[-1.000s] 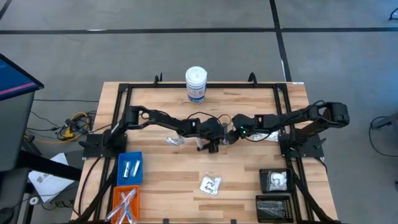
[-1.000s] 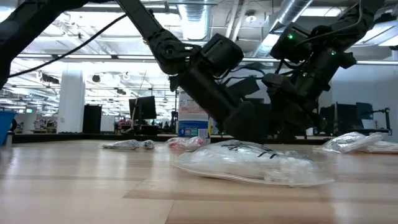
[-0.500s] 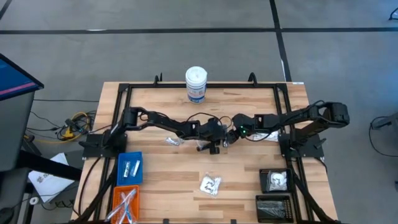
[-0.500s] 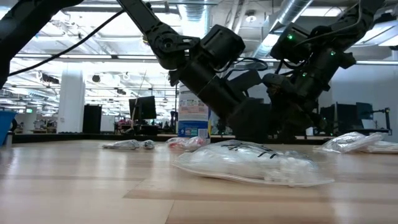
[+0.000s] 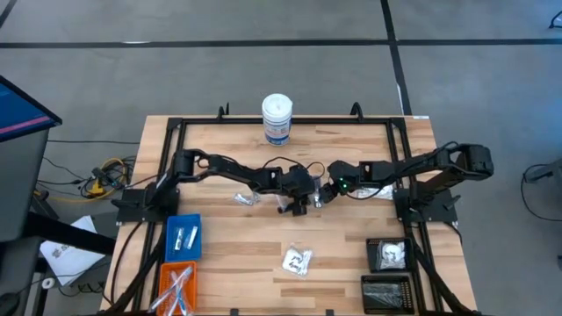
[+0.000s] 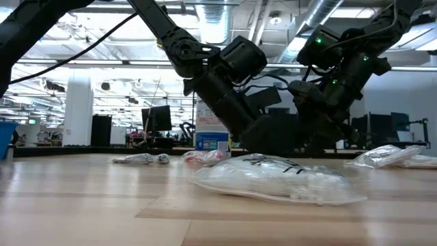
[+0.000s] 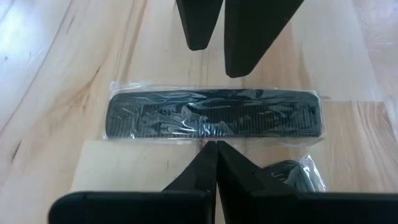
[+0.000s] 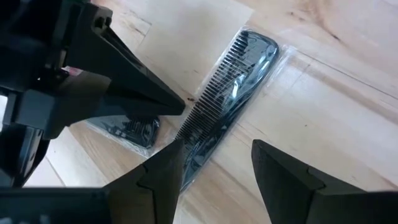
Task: Pick & Place Travel size toiletries
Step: Put the black comb into the bottom black bin
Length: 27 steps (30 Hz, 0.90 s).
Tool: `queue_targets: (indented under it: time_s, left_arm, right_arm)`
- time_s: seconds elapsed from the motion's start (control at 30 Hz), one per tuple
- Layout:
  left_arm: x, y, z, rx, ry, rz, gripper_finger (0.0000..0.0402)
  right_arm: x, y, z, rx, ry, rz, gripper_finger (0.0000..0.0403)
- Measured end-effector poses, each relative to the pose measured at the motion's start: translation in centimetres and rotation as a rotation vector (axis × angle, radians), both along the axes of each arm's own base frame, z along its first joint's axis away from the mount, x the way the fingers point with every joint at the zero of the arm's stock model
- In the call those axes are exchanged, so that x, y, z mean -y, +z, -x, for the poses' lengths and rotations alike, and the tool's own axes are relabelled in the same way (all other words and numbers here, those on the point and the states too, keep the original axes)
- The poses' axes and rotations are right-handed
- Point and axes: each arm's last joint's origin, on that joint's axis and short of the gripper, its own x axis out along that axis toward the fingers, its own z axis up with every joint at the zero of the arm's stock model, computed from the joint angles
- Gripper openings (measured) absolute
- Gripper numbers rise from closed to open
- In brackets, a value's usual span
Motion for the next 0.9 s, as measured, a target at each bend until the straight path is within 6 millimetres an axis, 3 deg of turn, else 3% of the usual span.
queue_targets:
  time_s: [0.37,0.9]
  left_arm:
    - [0.61,-0.47,0.4,0.134,0.005,-0.047,0.0]
    - [-0.08,-0.41,0.4,0.148,-0.015,0.03,0.0]
  right_arm:
    - [0.0,0.0,0.0,0.0,-0.002,-0.001,0.0183]
    - [-0.02,0.02,-0.03,0.003,-0.001,-0.001,0.0183]
